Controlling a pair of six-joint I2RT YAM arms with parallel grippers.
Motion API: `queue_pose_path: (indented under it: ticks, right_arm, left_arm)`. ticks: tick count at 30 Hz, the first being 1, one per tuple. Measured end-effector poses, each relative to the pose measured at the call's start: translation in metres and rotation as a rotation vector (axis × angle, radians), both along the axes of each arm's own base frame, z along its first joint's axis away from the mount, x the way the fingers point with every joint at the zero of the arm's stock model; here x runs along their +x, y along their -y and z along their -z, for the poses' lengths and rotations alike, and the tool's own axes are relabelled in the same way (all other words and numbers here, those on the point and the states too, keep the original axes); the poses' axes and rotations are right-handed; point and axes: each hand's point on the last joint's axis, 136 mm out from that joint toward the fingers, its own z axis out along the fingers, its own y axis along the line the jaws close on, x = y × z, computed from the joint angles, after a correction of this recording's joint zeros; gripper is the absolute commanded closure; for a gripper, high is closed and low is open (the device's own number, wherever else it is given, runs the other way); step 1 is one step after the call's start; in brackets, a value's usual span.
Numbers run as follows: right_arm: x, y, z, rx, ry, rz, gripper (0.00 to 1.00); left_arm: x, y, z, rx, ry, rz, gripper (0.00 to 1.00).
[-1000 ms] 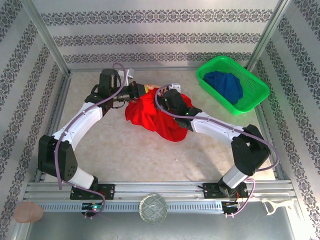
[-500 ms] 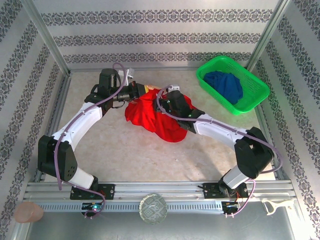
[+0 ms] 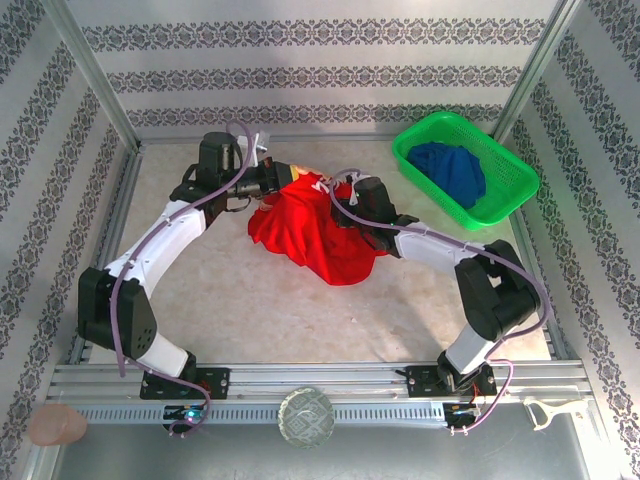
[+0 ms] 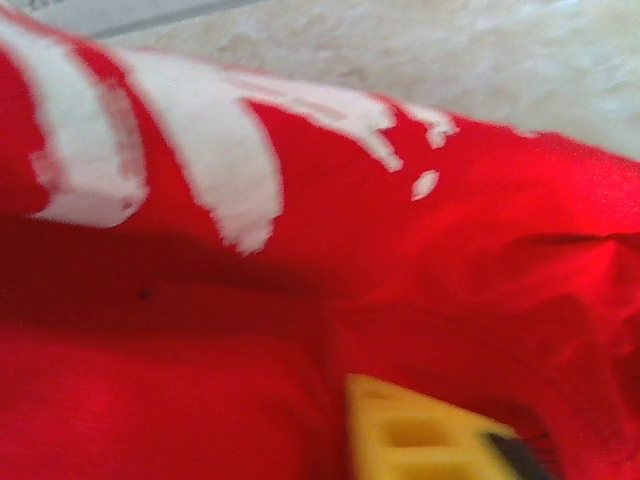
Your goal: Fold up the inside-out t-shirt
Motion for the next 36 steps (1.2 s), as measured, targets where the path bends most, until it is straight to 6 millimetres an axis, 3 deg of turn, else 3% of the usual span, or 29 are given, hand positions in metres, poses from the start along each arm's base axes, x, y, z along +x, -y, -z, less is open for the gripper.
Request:
queue_pose_path:
  ticks: [2,3,5,8,11,13,15,18,23,25,27,32,36]
  right_arm:
    - [-0.002,-0.002,-0.007,0.03,-0.002,-0.022,1.0]
    - [-0.003,-0.001,-0.012,0.042,-0.001,-0.028,1.0]
    - [-0.006,0.007,-0.032,0.08,0.014,-0.03,1.0]
    - [-0.015,0.02,-0.073,0.133,0.074,-0.035,1.0]
    - [-0.027,0.03,-0.115,0.186,0.146,-0.047,1.0]
    - [-0.033,0.035,-0.131,0.209,0.17,-0.055,1.0]
    - [-0.035,0.038,-0.135,0.226,0.168,-0.06,1.0]
    - [-0.037,0.041,-0.128,0.23,0.131,-0.065,1.0]
    - [-0.042,0.044,-0.117,0.231,0.076,-0.077,1.0]
    - [-0.045,0.043,-0.113,0.23,0.061,-0.083,1.0]
    - [-0.048,0.043,-0.108,0.23,0.044,-0.09,1.0]
    - [-0.054,0.045,-0.099,0.223,0.016,-0.089,1.0]
    - [-0.055,0.047,-0.1,0.223,0.016,-0.085,1.0]
  left_arm:
    - [0.007,-0.004,0.006,0.006,-0.012,-0.014,0.97]
    - [0.014,-0.007,0.009,0.01,-0.018,-0.027,0.87]
    - [0.034,-0.019,0.017,0.026,-0.021,-0.072,0.57]
    - [0.067,-0.044,0.032,0.055,-0.031,-0.154,0.34]
    - [0.083,-0.065,0.046,0.078,-0.051,-0.219,0.3]
    - [0.083,-0.07,0.047,0.086,-0.051,-0.236,0.28]
    - [0.07,-0.066,0.048,0.102,-0.039,-0.238,0.24]
    - [0.029,-0.046,0.052,0.158,-0.02,-0.208,0.23]
    - [-0.058,0.031,0.064,0.293,0.085,-0.061,0.22]
    - [-0.077,0.049,0.081,0.365,0.108,-0.029,0.22]
    - [-0.078,0.057,0.101,0.452,0.123,-0.03,0.21]
    - [-0.056,0.059,0.155,0.662,0.136,-0.04,0.19]
    - [-0.043,0.058,0.182,0.778,0.158,-0.024,0.18]
